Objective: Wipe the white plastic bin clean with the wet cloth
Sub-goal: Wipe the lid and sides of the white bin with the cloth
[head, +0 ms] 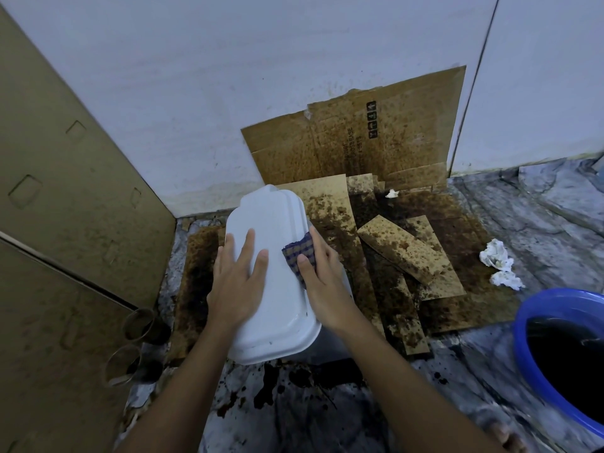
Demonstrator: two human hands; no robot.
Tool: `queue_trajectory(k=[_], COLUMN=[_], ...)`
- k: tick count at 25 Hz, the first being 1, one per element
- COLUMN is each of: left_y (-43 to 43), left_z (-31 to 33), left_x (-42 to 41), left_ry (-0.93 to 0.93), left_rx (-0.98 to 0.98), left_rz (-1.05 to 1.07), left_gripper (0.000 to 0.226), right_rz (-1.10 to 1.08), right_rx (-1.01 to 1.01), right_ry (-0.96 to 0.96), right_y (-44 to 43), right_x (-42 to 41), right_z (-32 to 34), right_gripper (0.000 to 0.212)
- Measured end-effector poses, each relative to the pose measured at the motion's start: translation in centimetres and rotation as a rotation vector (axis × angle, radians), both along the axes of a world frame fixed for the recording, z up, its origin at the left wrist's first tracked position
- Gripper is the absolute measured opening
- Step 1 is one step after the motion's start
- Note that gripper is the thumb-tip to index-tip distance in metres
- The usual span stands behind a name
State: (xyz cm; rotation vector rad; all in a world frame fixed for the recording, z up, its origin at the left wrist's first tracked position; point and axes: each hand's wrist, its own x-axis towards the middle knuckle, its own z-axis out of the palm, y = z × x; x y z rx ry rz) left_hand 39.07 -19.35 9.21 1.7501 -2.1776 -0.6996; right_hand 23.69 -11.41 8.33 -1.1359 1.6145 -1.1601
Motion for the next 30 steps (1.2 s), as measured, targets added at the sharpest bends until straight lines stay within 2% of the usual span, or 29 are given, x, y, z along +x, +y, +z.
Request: queue_trajectory(k=[6, 11, 15, 18, 25, 30], left_y=[0.9, 1.7, 2.4, 2.6, 2.1, 1.9], left_z=[1.5, 2.5, 2.3, 1.9, 0.7, 0.4], left_x=[0.5, -0.3, -0.8, -0.3, 1.2, 2.3], left_ry=[0.037, 0.081, 0.020, -0.018, 0.037, 0.064], left_rx=[-0.096, 0.041, 0.042, 0.010, -0.019, -0.009], left_rz=[0.077, 0.022, 0.007, 0.011, -0.015, -0.021], left_gripper=[0.054, 0.071, 0.052, 0.056, 0.054, 0.060], right_rz=[0.028, 0.073, 0.088, 0.101, 0.069, 0.012], right_rx=[0.025, -0.013, 0.000, 0.054, -0.004, 0.104], right_ry=[0.013, -0.014, -0.059, 0.030, 0.236, 0.241], right_y=[0.3, -0.1, -0.8, -0.8, -0.6, 0.1], right_x=[0.8, 1.6, 2.0, 2.2, 2.6, 1.0], right_z=[0.5, -0.3, -2.7, -5.0, -8.6, -13.8], right_gripper=[0.057, 0.055, 0.056, 0.054, 0.059, 0.054])
